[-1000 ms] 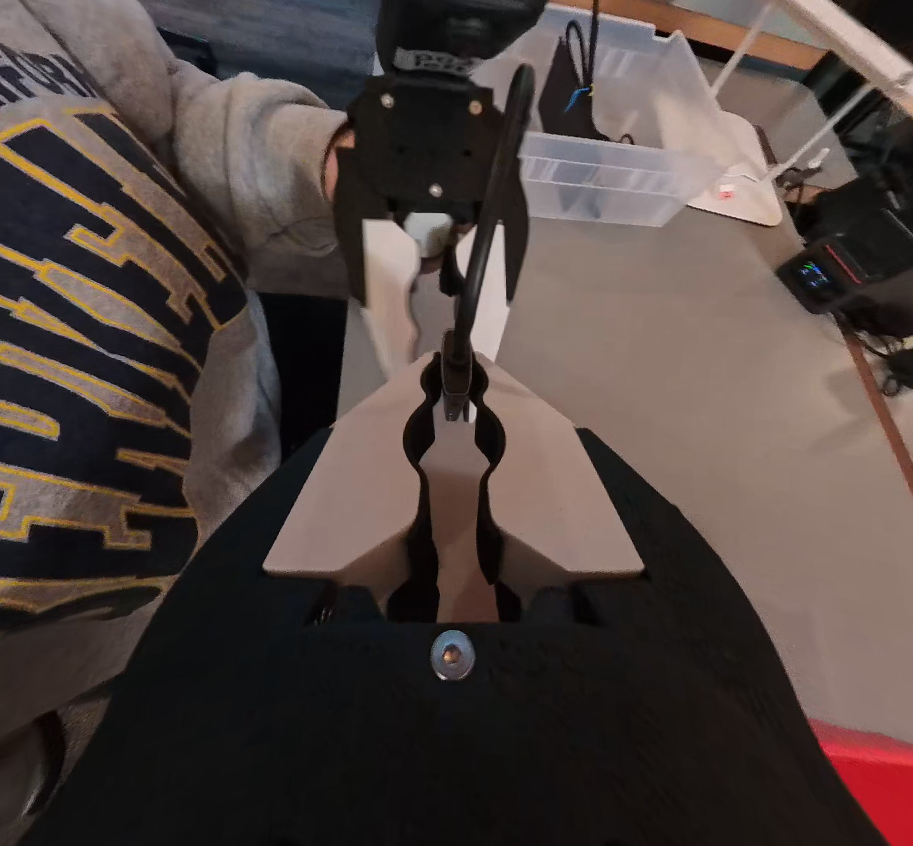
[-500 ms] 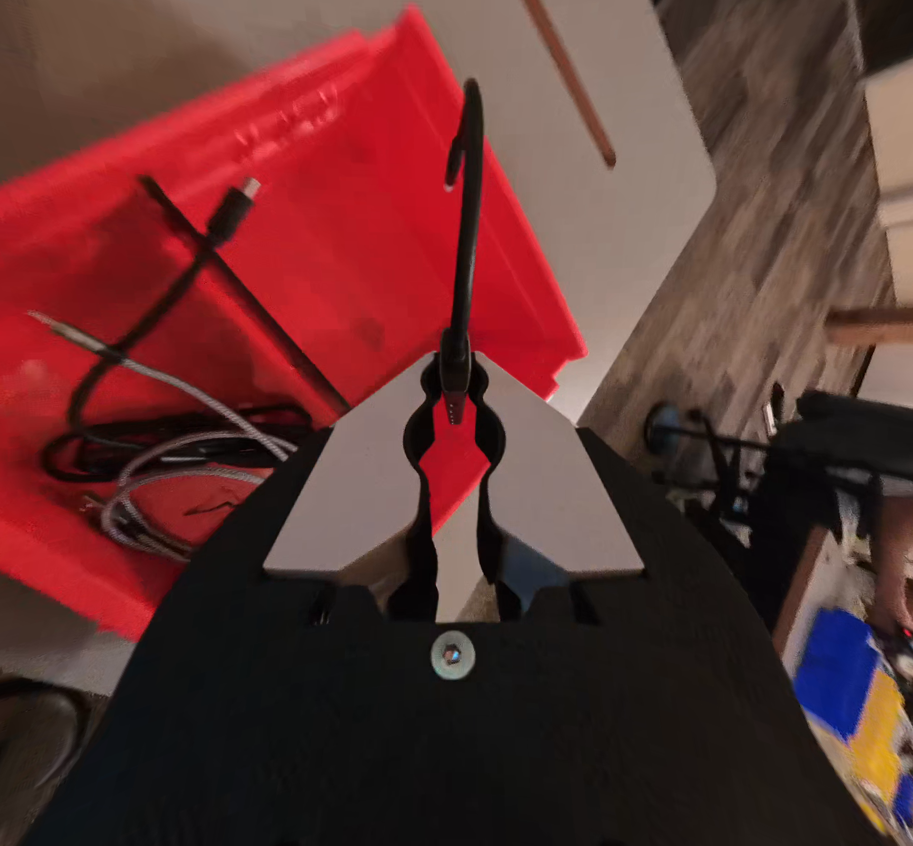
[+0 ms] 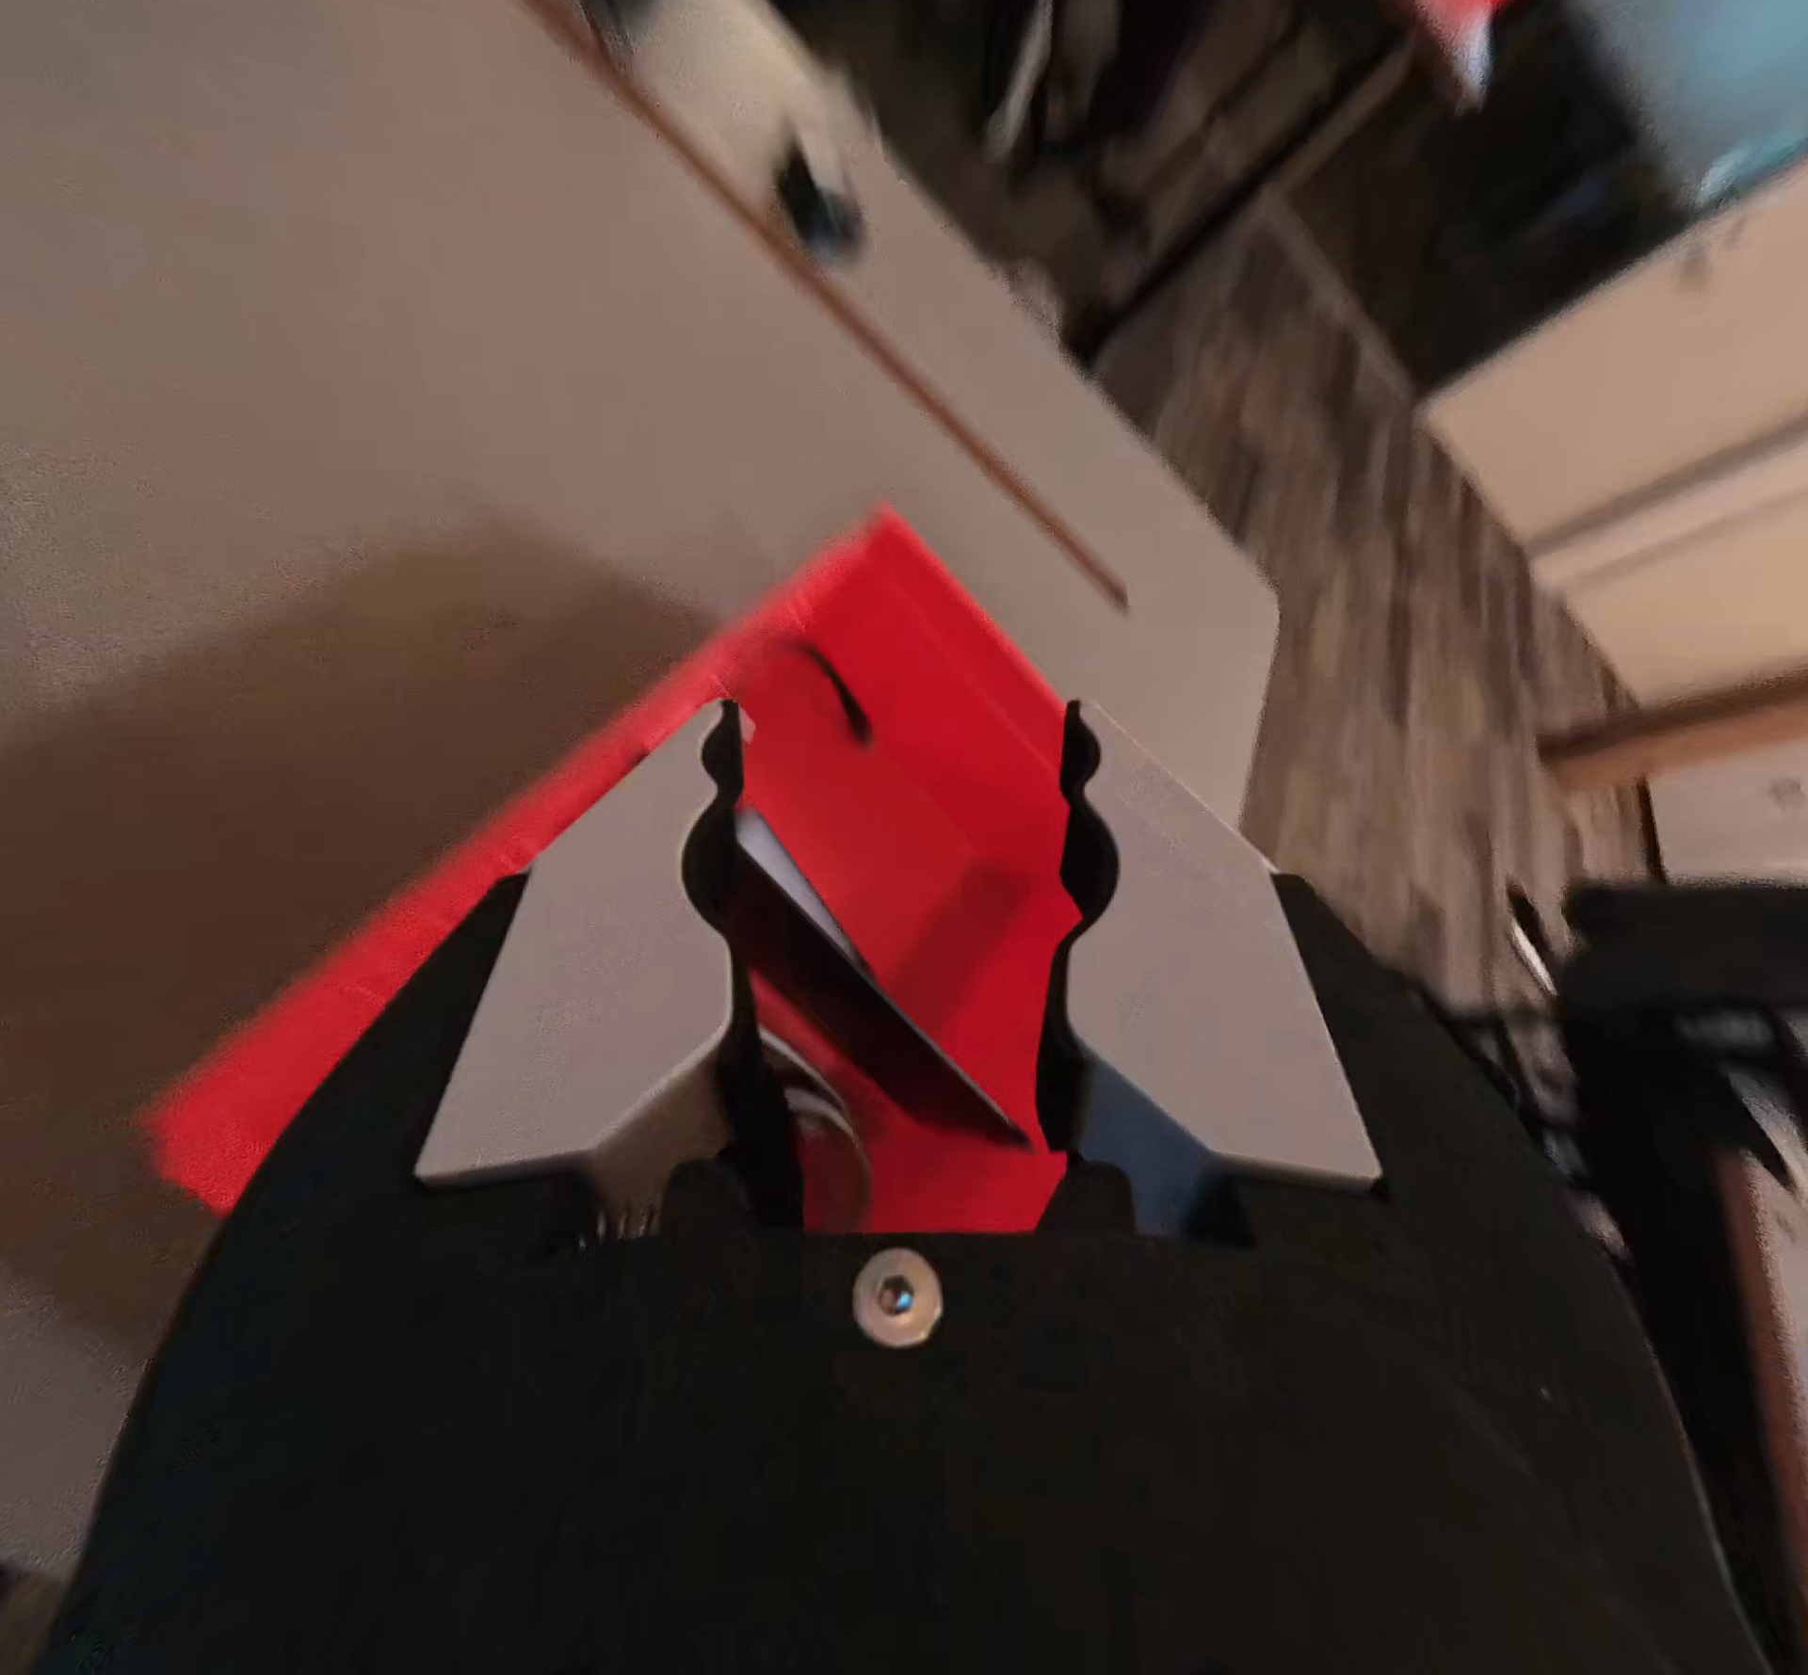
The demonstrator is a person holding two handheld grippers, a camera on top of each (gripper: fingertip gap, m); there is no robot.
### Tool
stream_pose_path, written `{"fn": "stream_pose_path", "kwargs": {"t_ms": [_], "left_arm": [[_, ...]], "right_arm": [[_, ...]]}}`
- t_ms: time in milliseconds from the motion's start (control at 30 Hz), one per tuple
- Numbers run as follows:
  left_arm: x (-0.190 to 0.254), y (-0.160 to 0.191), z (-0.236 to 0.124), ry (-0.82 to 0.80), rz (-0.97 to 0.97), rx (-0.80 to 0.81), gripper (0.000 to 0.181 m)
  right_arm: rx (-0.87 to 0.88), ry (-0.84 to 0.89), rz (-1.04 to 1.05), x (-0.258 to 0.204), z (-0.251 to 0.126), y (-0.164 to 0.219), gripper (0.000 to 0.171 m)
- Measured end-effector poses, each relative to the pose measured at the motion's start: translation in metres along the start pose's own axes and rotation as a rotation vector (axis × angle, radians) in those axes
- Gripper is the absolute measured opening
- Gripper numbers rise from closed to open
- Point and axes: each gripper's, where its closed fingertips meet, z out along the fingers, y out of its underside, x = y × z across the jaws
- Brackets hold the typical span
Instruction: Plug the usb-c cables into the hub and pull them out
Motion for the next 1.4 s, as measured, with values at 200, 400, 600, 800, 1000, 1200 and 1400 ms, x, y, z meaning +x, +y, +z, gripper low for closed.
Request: {"fn": "stream_pose_path", "kwargs": {"t_ms": [200, 400, 600, 800, 1000, 1200, 1400], "left_arm": [[-0.073, 0.005, 0.064, 0.021, -0.078, -0.315, 0.061], [-0.101, 0.074, 0.116, -0.014, -0.243, -0.890, 0.066], [-0.109, 0.125, 0.145, -0.037, -0.356, -1.167, 0.047], [-0.101, 0.162, 0.132, -0.048, -0.461, -1.430, 0.058], [-0.105, 0.151, 0.123, -0.004, -0.372, -1.446, 0.031], [-0.114, 0.091, 0.115, -0.002, -0.177, -1.259, 0.022], [-0.103, -0.012, 0.110, -0.044, 0.041, -0.878, 0.016]], "right_arm": [[0.485, -0.280, -0.008, -0.144, -0.013, -0.105, 0.060], [0.658, -0.329, 0.009, -0.228, 0.062, -0.126, 0.053], [0.691, -0.335, 0.076, -0.249, 0.094, -0.110, 0.047], [0.688, -0.330, 0.038, -0.254, 0.097, -0.103, 0.045], [0.676, -0.339, 0.035, -0.254, 0.100, -0.100, 0.042], [0.684, -0.339, 0.047, -0.252, 0.098, -0.102, 0.042], [0.691, -0.360, 0.036, -0.256, 0.095, -0.104, 0.041]]}}
